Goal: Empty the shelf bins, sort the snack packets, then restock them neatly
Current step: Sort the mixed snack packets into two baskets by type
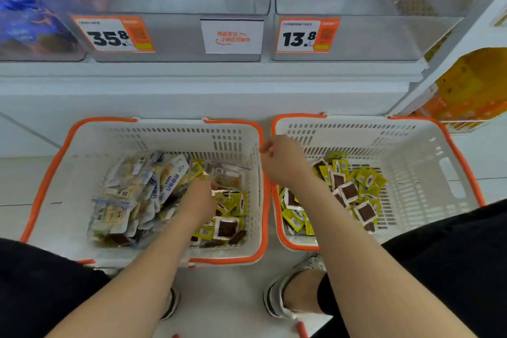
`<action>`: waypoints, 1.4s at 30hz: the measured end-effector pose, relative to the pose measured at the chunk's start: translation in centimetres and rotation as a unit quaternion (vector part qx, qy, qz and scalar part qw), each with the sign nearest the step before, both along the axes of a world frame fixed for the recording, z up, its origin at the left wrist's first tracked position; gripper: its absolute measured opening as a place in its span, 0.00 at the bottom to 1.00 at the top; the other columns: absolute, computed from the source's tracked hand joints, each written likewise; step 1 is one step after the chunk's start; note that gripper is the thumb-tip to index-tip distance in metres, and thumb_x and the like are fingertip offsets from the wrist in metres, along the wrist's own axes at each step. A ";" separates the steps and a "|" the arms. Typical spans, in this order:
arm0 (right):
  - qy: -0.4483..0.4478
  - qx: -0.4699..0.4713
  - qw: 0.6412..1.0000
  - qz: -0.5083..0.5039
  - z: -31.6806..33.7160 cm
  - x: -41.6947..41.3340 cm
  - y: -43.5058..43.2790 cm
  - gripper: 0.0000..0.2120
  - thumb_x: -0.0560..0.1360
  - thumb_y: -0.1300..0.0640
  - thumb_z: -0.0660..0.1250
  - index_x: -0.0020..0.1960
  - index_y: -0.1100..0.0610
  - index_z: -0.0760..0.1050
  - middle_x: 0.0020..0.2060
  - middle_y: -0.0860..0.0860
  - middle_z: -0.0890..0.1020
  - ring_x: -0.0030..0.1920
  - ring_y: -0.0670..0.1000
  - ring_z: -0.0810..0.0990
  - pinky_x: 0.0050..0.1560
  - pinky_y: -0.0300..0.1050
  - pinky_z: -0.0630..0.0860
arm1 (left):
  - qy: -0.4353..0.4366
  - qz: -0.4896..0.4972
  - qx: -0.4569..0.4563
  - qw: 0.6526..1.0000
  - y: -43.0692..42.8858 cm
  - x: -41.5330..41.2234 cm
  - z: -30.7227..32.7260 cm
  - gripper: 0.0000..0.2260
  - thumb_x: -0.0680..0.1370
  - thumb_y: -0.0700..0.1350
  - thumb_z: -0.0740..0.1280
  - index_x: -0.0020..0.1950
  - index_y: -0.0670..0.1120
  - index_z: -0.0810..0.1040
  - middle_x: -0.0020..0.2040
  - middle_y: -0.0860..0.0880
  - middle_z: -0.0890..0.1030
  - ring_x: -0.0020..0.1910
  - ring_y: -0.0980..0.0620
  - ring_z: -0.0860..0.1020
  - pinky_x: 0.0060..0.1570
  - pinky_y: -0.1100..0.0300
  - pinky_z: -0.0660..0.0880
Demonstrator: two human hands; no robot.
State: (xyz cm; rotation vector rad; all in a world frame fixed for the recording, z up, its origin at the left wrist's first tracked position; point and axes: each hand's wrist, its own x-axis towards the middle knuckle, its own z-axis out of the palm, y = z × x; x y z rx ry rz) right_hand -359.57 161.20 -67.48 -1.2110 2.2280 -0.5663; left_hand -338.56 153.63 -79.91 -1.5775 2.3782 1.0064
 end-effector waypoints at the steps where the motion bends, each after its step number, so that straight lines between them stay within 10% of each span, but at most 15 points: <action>1: -0.024 -0.012 0.999 0.035 -0.6 1.1 -0.5 0.09 0.77 0.65 0.61 0.52 0.58 0.78 0.32 0.46 0.75 0.31 0.45 0.73 0.34 0.35 0.70 | -0.014 -0.016 0.002 1.000 -0.2 0.7 -1.1 0.20 0.80 0.34 0.65 0.71 0.47 0.75 0.68 0.43 0.73 0.58 0.43 0.79 0.54 0.52 0.77; 6: -0.008 0.002 0.991 0.130 -4.7 4.6 -1.7 0.12 0.80 0.64 0.61 0.58 0.56 0.81 0.46 0.51 0.83 0.45 0.52 0.80 0.46 0.47 0.78 | 0.054 -0.006 -0.060 0.997 -1.2 -0.7 -3.2 0.36 0.78 0.30 0.66 0.83 0.43 0.55 0.83 0.43 0.55 0.81 0.41 0.58 0.76 0.49 0.64; 10: 0.040 -0.043 0.992 0.116 -6.2 4.8 -2.1 0.12 0.79 0.63 0.62 0.59 0.56 0.81 0.54 0.53 0.82 0.52 0.55 0.80 0.54 0.52 0.79 | -0.021 -0.100 -0.162 0.982 -3.3 -3.0 -3.6 0.43 0.75 0.32 0.66 0.85 0.51 0.49 0.86 0.49 0.44 0.78 0.38 0.56 0.75 0.40 0.64; 14: 0.046 -0.061 0.993 0.092 -6.6 4.8 -2.9 0.12 0.79 0.63 0.63 0.59 0.57 0.81 0.55 0.52 0.81 0.53 0.53 0.79 0.53 0.45 0.75 | -0.084 -0.137 -0.202 0.966 -4.0 -3.4 -4.1 0.17 0.80 0.45 0.68 0.68 0.53 0.72 0.73 0.48 0.72 0.71 0.41 0.66 0.68 0.39 0.67; 17: 0.036 -0.047 0.994 0.088 -6.7 5.1 -3.8 0.11 0.79 0.62 0.63 0.59 0.57 0.80 0.51 0.51 0.81 0.51 0.51 0.78 0.49 0.42 0.72 | -0.042 -0.175 -0.164 0.970 -3.5 -2.2 -3.6 0.07 0.83 0.43 0.65 0.59 0.51 0.72 0.53 0.51 0.83 0.52 0.45 0.80 0.51 0.49 0.75; 21: -0.007 -0.044 0.997 0.058 -7.2 5.6 -4.5 0.12 0.80 0.62 0.62 0.61 0.57 0.79 0.41 0.47 0.79 0.42 0.49 0.77 0.43 0.42 0.70 | 0.079 0.016 -0.169 0.982 -4.1 0.2 -1.0 0.08 0.83 0.38 0.62 0.52 0.50 0.66 0.40 0.49 0.77 0.34 0.48 0.74 0.30 0.52 0.65; 26: -0.045 -0.011 0.998 0.031 -8.1 7.0 -4.2 0.11 0.80 0.61 0.61 0.59 0.55 0.78 0.34 0.47 0.79 0.35 0.48 0.77 0.36 0.45 0.75 | 0.120 0.228 -0.268 0.928 -7.2 5.3 1.3 0.12 0.84 0.39 0.62 0.66 0.44 0.67 0.49 0.41 0.81 0.43 0.39 0.79 0.37 0.45 0.76; 29: -0.036 0.061 0.995 0.072 -9.2 7.8 -3.6 0.12 0.79 0.60 0.62 0.59 0.54 0.78 0.44 0.50 0.83 0.43 0.51 0.80 0.43 0.46 0.78 | -0.024 0.289 -0.312 0.905 -7.7 8.7 0.6 0.25 0.77 0.32 0.67 0.72 0.43 0.65 0.67 0.34 0.73 0.61 0.30 0.75 0.59 0.36 0.73; 32: 0.007 0.140 0.981 0.134 -9.9 8.3 -3.4 0.13 0.78 0.61 0.63 0.61 0.56 0.77 0.53 0.55 0.82 0.51 0.57 0.81 0.47 0.50 0.80 | -0.123 0.208 -0.333 0.912 -6.5 9.3 0.3 0.29 0.74 0.32 0.69 0.74 0.42 0.66 0.75 0.32 0.63 0.73 0.28 0.64 0.71 0.32 0.61; 36: -0.007 0.218 0.961 0.168 -11.2 8.7 -2.9 0.24 0.77 0.66 0.65 0.71 0.55 0.72 0.58 0.57 0.79 0.49 0.57 0.80 0.41 0.46 0.76 | -0.042 -0.114 -0.191 0.974 -3.7 5.7 -0.5 0.22 0.73 0.30 0.70 0.64 0.47 0.78 0.64 0.45 0.72 0.62 0.40 0.74 0.56 0.44 0.77; 40: 0.013 0.314 0.920 0.235 -13.6 9.1 -3.2 0.37 0.72 0.60 0.76 0.77 0.56 0.64 0.62 0.58 0.77 0.58 0.60 0.80 0.57 0.55 0.82 | -0.106 -0.235 -0.002 0.966 -1.2 3.4 -3.5 0.31 0.76 0.35 0.73 0.78 0.44 0.67 0.75 0.41 0.65 0.71 0.38 0.72 0.65 0.45 0.76; 42: -0.019 0.375 0.879 0.294 -14.8 9.5 -3.3 0.55 0.66 0.56 0.83 0.83 0.54 0.53 0.72 0.58 0.73 0.67 0.61 0.76 0.63 0.57 0.80 | -0.149 -0.268 0.000 0.952 -0.7 3.6 -4.9 0.42 0.75 0.37 0.76 0.83 0.41 0.57 0.85 0.40 0.47 0.83 0.35 0.54 0.76 0.40 0.65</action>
